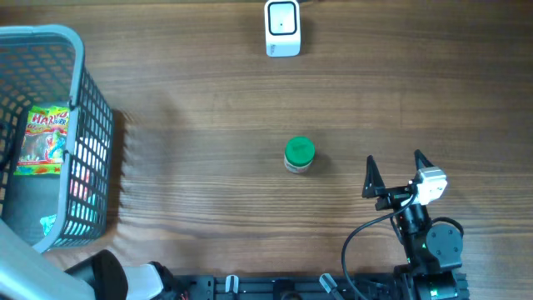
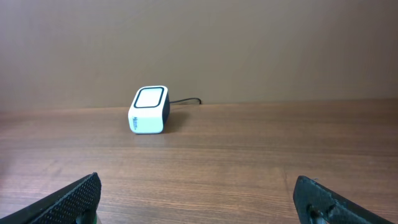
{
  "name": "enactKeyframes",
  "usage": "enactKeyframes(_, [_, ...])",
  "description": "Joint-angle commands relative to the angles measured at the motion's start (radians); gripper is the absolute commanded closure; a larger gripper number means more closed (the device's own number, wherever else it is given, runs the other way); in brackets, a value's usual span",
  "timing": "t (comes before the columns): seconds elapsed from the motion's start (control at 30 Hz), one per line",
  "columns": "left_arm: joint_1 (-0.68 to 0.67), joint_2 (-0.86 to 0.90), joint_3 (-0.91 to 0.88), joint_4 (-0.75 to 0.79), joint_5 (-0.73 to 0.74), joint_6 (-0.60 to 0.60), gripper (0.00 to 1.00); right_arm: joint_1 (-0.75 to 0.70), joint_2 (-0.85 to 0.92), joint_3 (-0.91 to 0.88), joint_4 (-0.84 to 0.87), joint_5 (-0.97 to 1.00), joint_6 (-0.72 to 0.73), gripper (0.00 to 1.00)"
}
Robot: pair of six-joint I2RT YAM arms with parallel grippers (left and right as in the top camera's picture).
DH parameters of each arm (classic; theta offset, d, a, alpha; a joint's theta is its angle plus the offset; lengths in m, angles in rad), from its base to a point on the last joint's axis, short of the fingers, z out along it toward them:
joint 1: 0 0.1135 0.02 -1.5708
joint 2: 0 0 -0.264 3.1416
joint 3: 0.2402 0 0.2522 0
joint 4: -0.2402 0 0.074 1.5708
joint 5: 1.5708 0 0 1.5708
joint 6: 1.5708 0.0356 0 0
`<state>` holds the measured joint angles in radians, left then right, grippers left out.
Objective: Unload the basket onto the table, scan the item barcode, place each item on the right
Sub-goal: 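Pick the small red-white box from the basket with left gripper, set beside jar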
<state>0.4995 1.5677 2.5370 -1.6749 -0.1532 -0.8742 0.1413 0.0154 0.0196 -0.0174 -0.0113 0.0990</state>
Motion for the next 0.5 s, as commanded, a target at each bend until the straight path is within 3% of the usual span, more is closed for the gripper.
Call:
enactKeyframes(0.0, [0.159, 0.047, -0.265, -0.006, 0.085, -0.039, 0.00, 0.002, -0.008, -0.006, 0.004, -0.012, -0.018, 0.00])
enactKeyframes(0.1, [0.189, 0.103, -0.625, 0.119, 0.082, -0.045, 0.00, 0.002, -0.008, -0.006, 0.004, -0.012, -0.018, 0.00])
enactKeyframes(0.2, [0.175, 0.205, -0.867, 0.280, 0.074, 0.023, 0.00, 0.002, -0.008, -0.006, 0.004, -0.012, -0.018, 0.00])
enactKeyframes(0.47, [0.145, 0.477, -0.933, 0.365, 0.021, 0.060, 0.00, 0.002, -0.008, -0.006, 0.004, -0.012, -0.018, 0.00])
